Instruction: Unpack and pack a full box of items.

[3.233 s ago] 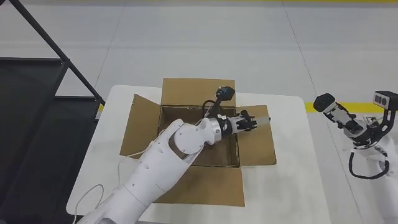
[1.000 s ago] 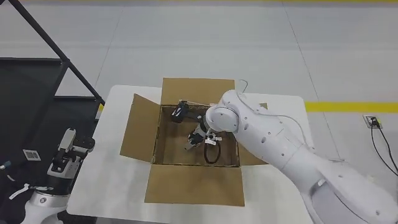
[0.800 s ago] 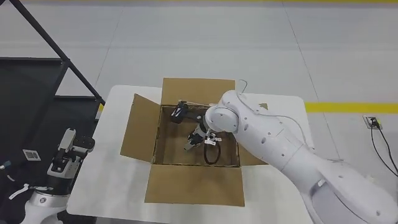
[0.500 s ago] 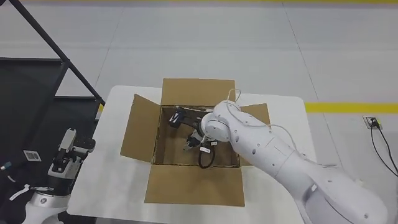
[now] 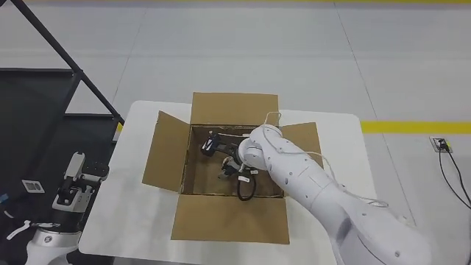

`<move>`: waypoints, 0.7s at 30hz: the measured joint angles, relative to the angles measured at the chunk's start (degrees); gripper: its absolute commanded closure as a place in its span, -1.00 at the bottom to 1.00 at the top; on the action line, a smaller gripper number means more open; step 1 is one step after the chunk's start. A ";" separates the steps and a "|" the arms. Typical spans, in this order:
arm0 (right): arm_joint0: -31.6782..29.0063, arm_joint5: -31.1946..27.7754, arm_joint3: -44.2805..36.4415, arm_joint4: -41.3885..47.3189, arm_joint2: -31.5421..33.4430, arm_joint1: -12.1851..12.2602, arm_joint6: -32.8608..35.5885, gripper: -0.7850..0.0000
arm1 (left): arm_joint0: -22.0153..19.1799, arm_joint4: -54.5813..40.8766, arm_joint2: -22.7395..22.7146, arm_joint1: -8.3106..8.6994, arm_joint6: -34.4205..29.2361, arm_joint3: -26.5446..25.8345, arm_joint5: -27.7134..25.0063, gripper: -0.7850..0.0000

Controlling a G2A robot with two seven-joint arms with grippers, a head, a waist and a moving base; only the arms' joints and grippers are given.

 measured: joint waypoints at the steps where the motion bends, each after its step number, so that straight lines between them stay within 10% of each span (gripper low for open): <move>1: 0.08 -0.11 0.98 -0.18 -0.02 -0.58 0.08 0.36 | 0.00 0.00 0.00 0.00 0.00 0.00 0.00 -1.00; 17: 1.15 -0.86 10.38 -1.68 0.43 -6.53 3.71 0.03 | 0.00 0.00 0.00 0.00 0.00 0.00 0.00 -1.00; 19: 1.16 -0.99 11.18 -1.91 0.52 -7.04 3.87 -0.41 | 0.00 0.00 0.00 0.00 0.00 0.00 0.00 -1.00; 21: 1.15 -0.97 11.69 -2.14 0.58 -7.48 4.13 -0.07 | 0.00 0.00 0.00 0.00 0.00 0.00 0.00 -1.00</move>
